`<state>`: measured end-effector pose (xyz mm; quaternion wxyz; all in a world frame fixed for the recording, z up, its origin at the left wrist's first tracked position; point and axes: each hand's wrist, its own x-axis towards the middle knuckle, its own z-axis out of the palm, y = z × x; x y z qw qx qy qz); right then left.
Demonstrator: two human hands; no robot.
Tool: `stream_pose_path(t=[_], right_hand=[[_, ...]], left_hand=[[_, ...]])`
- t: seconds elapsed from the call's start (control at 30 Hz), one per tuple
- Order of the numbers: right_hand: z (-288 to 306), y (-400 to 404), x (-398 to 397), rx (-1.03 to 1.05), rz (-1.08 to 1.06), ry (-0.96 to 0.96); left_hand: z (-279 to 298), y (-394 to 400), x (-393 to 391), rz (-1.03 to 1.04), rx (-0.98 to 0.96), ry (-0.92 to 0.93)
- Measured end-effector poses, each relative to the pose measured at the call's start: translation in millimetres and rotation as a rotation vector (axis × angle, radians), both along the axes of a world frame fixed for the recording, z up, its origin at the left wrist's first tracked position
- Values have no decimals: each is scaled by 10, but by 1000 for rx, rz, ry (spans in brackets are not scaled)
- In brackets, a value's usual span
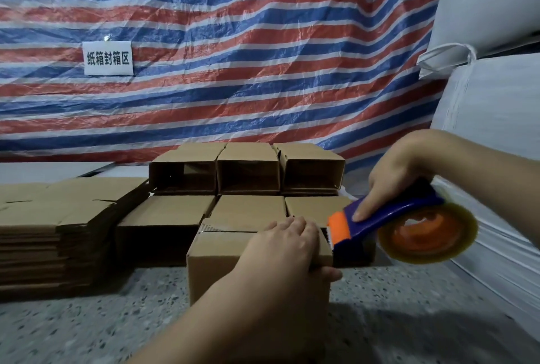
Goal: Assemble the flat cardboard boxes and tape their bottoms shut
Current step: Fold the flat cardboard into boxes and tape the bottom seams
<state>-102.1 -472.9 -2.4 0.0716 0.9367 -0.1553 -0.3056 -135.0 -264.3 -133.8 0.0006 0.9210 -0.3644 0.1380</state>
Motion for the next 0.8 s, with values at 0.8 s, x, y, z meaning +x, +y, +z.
stream_pose_path(t=[0.8], right_hand=[[-2212,-160,-284,-6,68,-814]], left_hand=[[-69,12,-4,-16,-65,-73]])
